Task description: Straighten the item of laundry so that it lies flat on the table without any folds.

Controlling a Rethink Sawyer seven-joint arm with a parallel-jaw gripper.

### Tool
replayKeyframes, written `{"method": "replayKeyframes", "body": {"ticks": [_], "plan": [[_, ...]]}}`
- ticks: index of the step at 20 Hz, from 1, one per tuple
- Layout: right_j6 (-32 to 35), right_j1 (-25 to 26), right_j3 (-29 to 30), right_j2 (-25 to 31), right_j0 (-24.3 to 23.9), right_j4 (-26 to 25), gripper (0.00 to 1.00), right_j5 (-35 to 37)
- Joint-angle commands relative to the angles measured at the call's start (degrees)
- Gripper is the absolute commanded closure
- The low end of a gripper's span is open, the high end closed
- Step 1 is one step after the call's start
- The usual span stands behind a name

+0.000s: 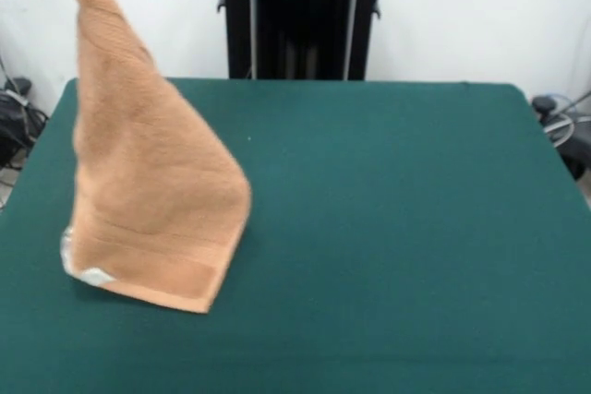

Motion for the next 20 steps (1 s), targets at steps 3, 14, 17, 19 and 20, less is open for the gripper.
{"method": "replayKeyframes", "body": {"ticks": [3, 14, 17, 19, 20], "plan": [[-4.9, -0.6, 0.5, 7.8, 0.1, -4.4, 1.0, 0.2], [6.8, -0.7, 7.8, 7.1, 5.6, -3.9, 1.0, -7.1], [11.1, -0.1, 10.6, 6.4, 7.9, -3.0, 1.0, -10.7], [14.0, 0.4, 12.0, 6.0, 9.3, -2.1, 1.0, -12.7], [15.4, 0.7, 12.4, 5.5, 10.2, -1.8, 1.0, -13.3]]}}
